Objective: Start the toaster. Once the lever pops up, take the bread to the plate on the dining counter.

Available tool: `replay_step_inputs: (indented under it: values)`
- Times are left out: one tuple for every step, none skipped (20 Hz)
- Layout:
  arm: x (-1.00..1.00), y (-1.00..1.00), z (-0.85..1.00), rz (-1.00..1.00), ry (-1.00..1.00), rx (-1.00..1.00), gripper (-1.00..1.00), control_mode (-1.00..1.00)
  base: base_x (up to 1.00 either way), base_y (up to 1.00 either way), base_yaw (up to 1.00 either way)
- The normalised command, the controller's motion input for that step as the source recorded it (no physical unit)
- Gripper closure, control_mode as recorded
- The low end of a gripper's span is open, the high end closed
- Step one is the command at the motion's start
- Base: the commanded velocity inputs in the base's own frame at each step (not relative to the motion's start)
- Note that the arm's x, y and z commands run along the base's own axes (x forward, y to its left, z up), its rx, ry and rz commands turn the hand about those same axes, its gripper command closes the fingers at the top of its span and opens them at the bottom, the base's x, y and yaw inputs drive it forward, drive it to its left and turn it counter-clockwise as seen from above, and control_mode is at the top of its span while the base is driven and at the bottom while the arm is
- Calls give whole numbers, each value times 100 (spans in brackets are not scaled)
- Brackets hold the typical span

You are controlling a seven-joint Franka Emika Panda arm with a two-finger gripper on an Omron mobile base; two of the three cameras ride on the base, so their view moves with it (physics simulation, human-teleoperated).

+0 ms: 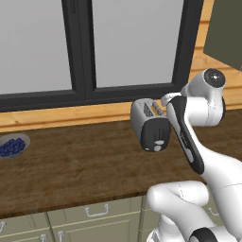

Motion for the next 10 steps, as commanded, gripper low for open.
replay_step_inputs:
  values:
    - [0,0,0,0,0,0,-100,-100,0,0,0]
    - [0,0,0,0,0,0,-100,-100,0,0,0]
    - [0,0,0,0,0,0,-100,-100,0,0,0]
    - [0,0,0,0,0,0,-100,-100,0,0,0]
    - [0,0,0,0,0,0,-100,-100,0,0,0]
    - [0,0,0,0,0,0,-100,-100,0,0,0]
    - [0,0,0,0,0,0,-100,-100,0,0,0]
    - [0,0,0,0,0,0,-100,-100,0,0,0]
    - [0,0,0,0,0,0,-100,-100,0,0,0]
    - [0,0,0,0,0,0,-100,-100,0,0,0]
